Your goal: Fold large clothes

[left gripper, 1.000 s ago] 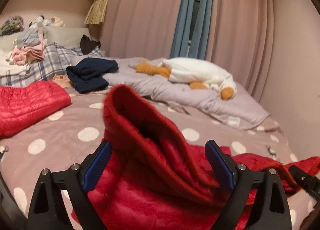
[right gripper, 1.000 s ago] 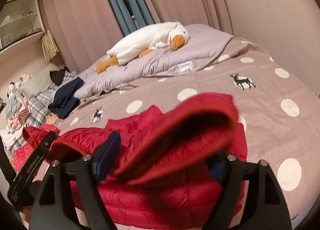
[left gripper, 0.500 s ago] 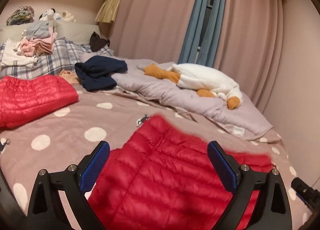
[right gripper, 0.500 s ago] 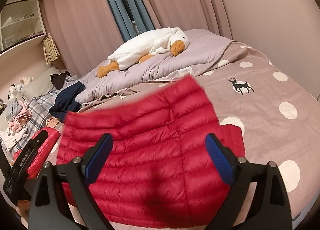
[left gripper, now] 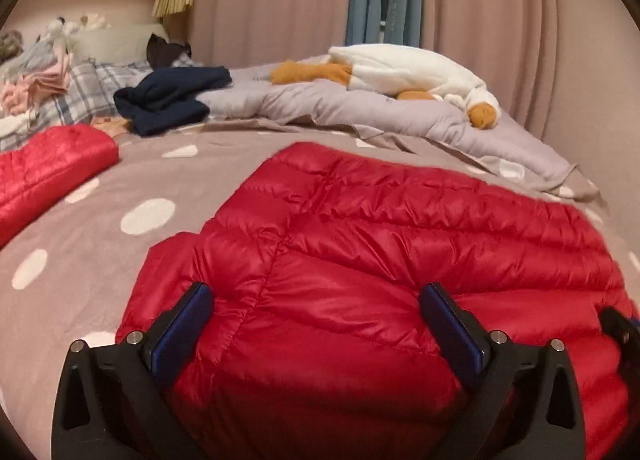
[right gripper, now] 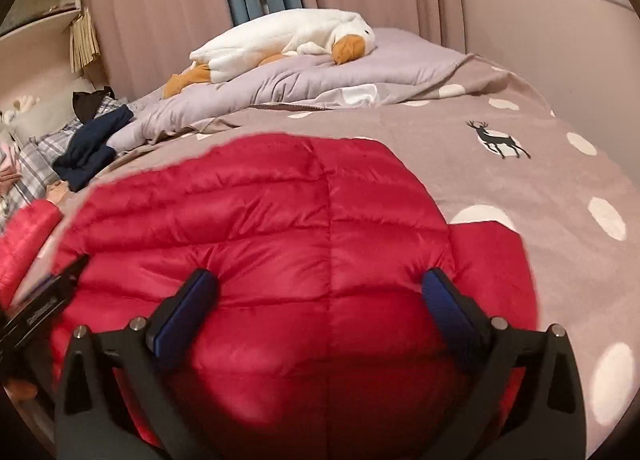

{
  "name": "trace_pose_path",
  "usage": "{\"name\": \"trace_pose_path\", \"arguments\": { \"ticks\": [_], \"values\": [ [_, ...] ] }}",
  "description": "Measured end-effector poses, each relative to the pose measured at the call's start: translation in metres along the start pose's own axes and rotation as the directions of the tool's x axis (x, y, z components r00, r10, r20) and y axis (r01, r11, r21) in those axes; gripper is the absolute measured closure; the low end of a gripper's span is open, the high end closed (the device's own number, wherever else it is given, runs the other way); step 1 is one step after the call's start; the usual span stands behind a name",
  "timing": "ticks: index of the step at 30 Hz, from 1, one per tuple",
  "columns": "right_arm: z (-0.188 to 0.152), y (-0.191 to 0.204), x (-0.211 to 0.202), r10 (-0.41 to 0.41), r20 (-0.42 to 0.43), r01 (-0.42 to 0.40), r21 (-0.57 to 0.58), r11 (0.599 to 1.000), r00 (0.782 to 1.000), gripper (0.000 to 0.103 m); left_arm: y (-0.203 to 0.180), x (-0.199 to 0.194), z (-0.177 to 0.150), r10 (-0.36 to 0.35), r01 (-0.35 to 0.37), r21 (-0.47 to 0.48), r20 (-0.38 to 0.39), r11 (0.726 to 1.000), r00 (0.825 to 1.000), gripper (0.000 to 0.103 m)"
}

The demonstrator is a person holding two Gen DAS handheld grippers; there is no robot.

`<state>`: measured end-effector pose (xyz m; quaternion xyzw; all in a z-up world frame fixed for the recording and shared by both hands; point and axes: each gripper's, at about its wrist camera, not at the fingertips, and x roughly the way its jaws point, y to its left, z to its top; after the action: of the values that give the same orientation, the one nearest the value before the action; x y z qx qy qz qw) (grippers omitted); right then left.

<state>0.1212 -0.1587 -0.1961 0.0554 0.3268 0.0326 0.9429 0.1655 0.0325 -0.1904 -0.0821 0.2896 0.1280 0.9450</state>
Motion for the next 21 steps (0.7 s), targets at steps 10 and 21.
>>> {"name": "trace_pose_path", "arguments": {
  "ticks": [10,21],
  "values": [
    [-0.003,-0.005,0.014,0.013,-0.003,-0.013,0.040,0.999,1.000,0.000,0.000,0.004,0.003,0.007,-0.007,0.002,-0.025,1.000,1.000,0.001],
    [-0.005,-0.003,0.012,-0.004,0.013,0.003,0.031,1.000,1.000,0.000,-0.007,0.006,0.001,0.047,-0.047,0.027,-0.019,0.999,0.999,0.001]
  ]
}}
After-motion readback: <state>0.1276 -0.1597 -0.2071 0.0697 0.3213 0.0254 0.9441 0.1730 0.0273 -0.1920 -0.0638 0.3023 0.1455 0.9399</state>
